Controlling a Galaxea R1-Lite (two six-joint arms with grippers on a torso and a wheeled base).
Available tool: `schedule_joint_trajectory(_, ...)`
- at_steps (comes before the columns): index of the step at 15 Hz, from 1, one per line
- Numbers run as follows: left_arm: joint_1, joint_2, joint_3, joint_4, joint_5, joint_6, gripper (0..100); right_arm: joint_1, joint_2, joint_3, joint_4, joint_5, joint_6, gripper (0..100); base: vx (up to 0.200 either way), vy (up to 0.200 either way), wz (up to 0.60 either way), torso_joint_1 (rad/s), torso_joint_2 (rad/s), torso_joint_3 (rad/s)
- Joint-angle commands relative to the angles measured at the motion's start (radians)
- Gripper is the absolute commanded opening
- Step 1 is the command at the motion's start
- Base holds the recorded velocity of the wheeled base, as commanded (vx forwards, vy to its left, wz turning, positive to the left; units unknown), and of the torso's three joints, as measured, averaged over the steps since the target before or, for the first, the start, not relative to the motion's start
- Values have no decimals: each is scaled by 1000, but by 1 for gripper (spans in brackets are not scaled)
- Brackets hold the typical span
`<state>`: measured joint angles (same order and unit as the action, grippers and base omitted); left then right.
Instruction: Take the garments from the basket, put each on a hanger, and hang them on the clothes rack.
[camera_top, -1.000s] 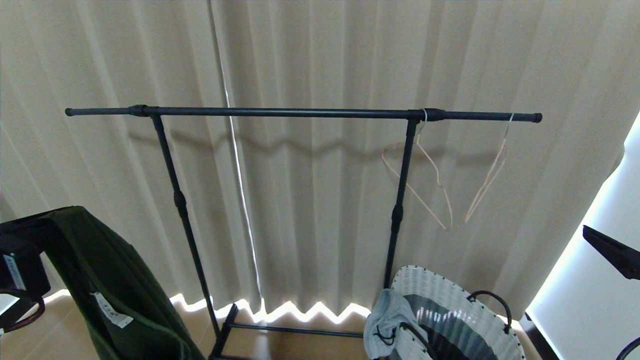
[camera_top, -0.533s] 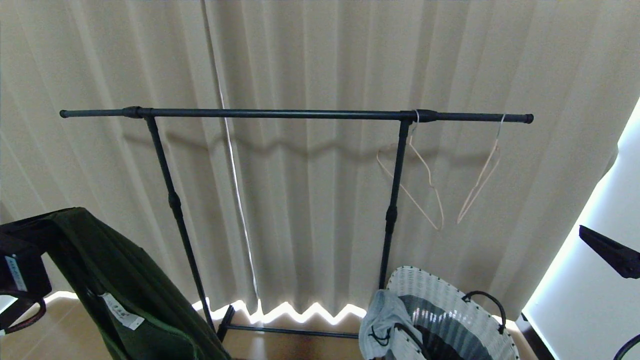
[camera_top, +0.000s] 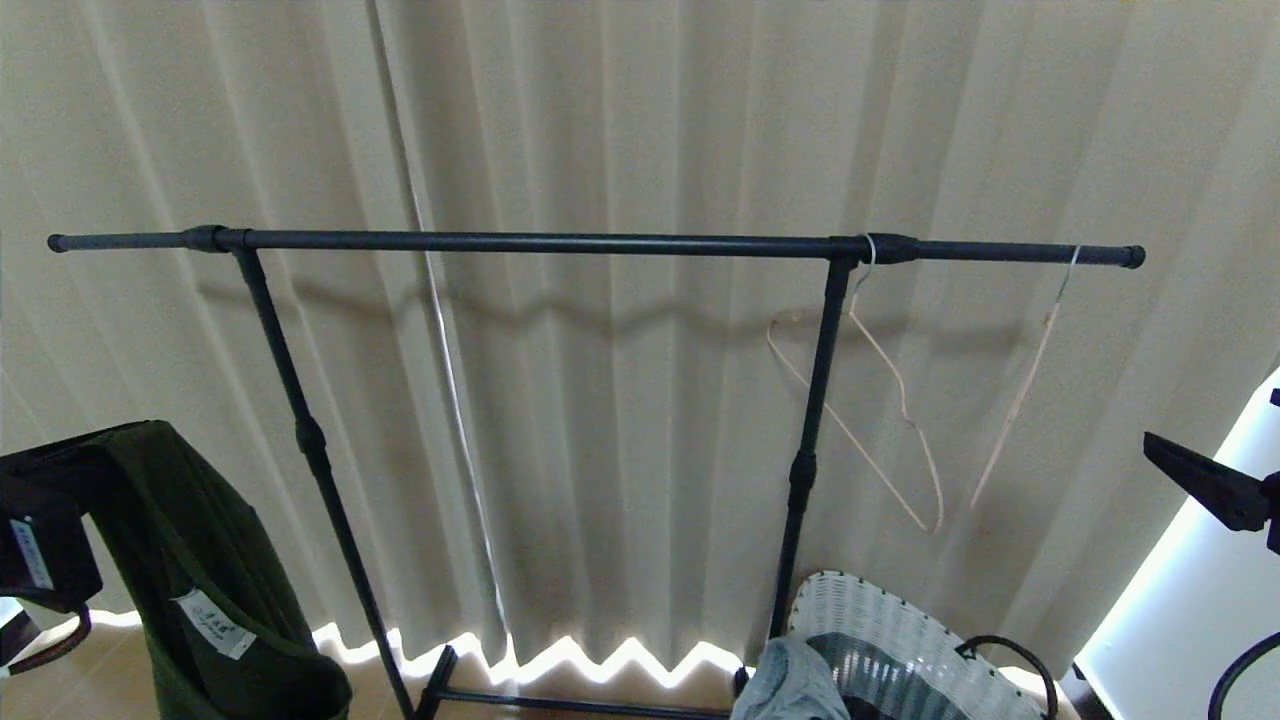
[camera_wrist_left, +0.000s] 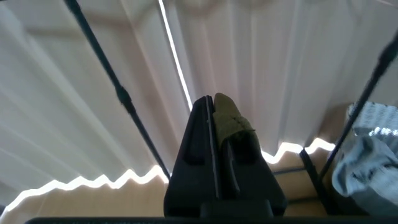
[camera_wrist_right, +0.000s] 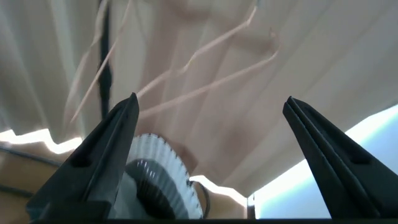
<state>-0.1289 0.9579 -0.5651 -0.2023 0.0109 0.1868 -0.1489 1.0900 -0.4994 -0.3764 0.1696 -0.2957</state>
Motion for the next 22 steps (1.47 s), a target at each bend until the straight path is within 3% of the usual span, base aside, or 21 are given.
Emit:
schedule_joint_trajectory(1,0,-4,2,0,0,2,0,5,80,-45,1,1,33,100,0,0,0,0,0,0)
schedule_joint_trajectory(6,-1,-27,25,0,0,0,0,49,240,-133,1,-9,78,100,0,0,0,0,0,0)
schedule_joint_trajectory(7,0,-28,42,-2,0,3,0,52,378,-209,2,-58,78,100,0,0,0,0,0,0)
schedule_joint_trajectory(9,0,-30,40,-3,0,2,0,54,476,-261,1,-145,81,100,0,0,0,0,0,0)
schedule_joint_trajectory(12,0,-28,42,-9,0,2,0,54,533,-309,1,-168,118,100,0,0,0,0,0,0)
schedule_joint_trajectory(13,-1,-24,47,-43,-2,0,0,55,596,-360,8,-186,182,100,0,0,0,0,0,0)
schedule_joint_trajectory(14,-1,-19,45,-63,-2,0,0,54,634,-386,4,-223,187,100,0,0,0,0,0,0)
schedule_joint_trajectory(22,-1,-22,47,-68,-2,2,0,43,611,-358,16,-259,187,100,0,0,0,0,0,0)
